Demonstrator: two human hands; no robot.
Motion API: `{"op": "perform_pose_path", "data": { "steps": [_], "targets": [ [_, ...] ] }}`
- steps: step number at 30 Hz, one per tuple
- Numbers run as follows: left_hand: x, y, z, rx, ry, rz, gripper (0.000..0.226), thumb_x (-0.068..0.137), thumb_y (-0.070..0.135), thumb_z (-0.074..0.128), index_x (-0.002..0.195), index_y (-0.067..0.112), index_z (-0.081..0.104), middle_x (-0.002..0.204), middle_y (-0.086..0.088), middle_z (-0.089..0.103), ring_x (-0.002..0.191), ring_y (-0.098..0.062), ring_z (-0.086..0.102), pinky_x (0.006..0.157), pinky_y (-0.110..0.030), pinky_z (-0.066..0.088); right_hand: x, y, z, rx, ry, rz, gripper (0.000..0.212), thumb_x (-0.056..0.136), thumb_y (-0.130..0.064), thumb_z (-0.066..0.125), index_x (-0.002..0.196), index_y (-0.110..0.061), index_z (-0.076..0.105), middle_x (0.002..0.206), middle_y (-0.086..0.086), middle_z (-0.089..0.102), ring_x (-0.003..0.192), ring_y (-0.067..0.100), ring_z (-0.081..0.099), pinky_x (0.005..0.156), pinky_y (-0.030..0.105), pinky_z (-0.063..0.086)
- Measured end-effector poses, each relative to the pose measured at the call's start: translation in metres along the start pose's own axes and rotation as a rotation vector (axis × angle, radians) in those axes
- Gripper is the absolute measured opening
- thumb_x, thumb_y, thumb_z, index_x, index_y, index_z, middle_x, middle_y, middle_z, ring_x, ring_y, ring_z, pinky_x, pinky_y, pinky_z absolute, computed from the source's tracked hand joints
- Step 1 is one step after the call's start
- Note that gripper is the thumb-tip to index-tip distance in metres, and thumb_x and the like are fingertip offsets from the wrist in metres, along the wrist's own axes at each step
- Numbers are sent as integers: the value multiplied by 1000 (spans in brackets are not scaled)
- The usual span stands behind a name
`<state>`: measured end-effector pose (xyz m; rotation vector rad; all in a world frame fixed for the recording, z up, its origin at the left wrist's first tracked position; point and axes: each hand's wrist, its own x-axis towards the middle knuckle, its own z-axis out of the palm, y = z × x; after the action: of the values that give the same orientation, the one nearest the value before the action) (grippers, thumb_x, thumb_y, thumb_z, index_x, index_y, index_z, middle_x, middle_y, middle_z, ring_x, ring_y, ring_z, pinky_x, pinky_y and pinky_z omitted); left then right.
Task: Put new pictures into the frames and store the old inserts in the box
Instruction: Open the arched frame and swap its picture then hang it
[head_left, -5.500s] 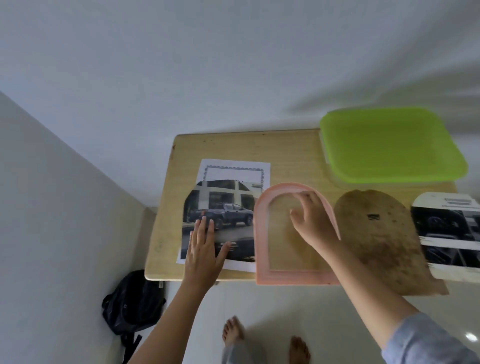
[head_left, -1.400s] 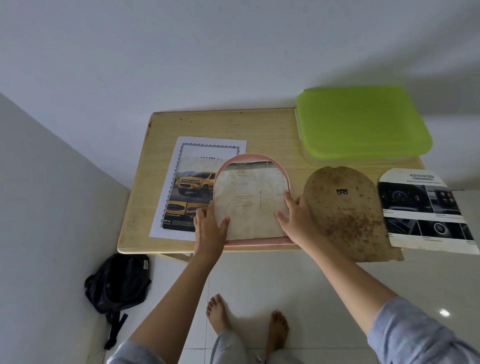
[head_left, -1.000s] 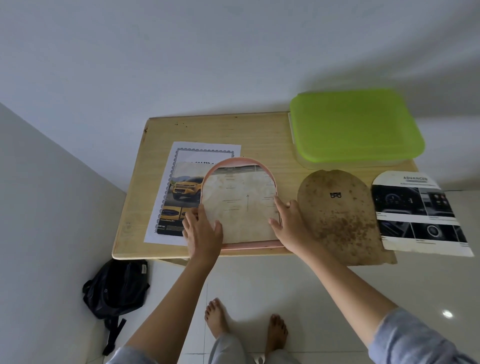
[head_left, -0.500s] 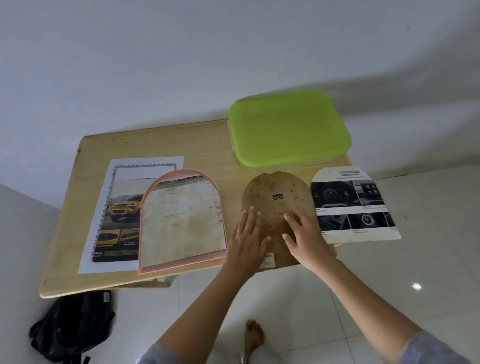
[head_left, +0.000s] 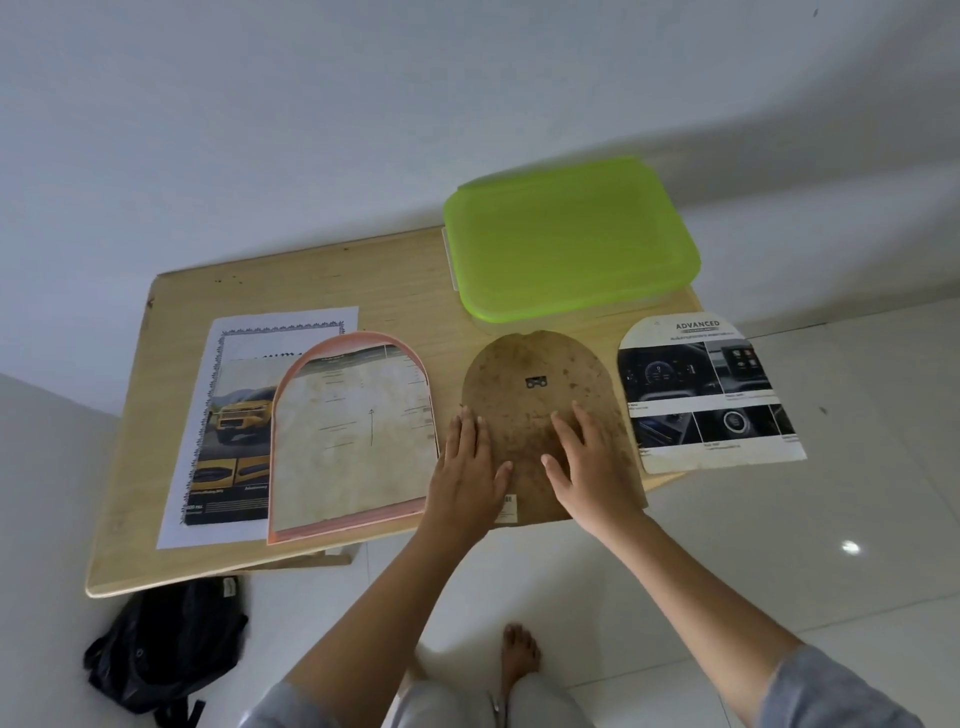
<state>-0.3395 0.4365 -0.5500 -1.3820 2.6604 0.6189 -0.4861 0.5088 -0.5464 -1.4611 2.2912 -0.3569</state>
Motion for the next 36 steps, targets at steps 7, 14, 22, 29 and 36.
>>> {"op": "perform_pose_path", "data": {
  "steps": [7,14,22,29,36],
  "targets": [
    [9,12,-4,-297,93,-178,66,90,35,50,142,5,23,151,-11,14,138,-29,17,113,-38,20,3,17,-14,62,99,190,64,91,-37,52,143,-10,26,153,16,16,142,30,11,113,40,22],
    [21,18,-14,-604,147,-357,67,82,28,65,138,12,31,137,-6,28,126,-25,29,107,-42,33,12,13,-24,235,155,298,63,86,-24,62,139,-6,33,141,13,34,133,27,25,105,37,34],
    [24,25,-22,-785,175,-482,63,86,23,61,141,19,30,135,-9,29,126,-25,32,106,-42,34,14,17,-27,421,215,453,58,83,-26,65,134,-11,42,133,14,40,128,30,35,99,41,42],
    [23,12,-36,-1208,275,-457,46,83,15,66,126,21,54,111,-4,63,101,-18,62,92,-42,51,0,15,-29,617,321,440,57,81,-31,69,131,-17,46,120,11,48,114,23,47,91,31,45],
    [-1,-24,-60,-1426,292,-500,47,82,6,67,125,19,57,113,-6,65,98,-18,65,86,-36,54,-7,-16,-16,740,362,370,47,79,-27,70,122,-18,53,89,4,50,78,14,45,67,16,39]
  ]
}}
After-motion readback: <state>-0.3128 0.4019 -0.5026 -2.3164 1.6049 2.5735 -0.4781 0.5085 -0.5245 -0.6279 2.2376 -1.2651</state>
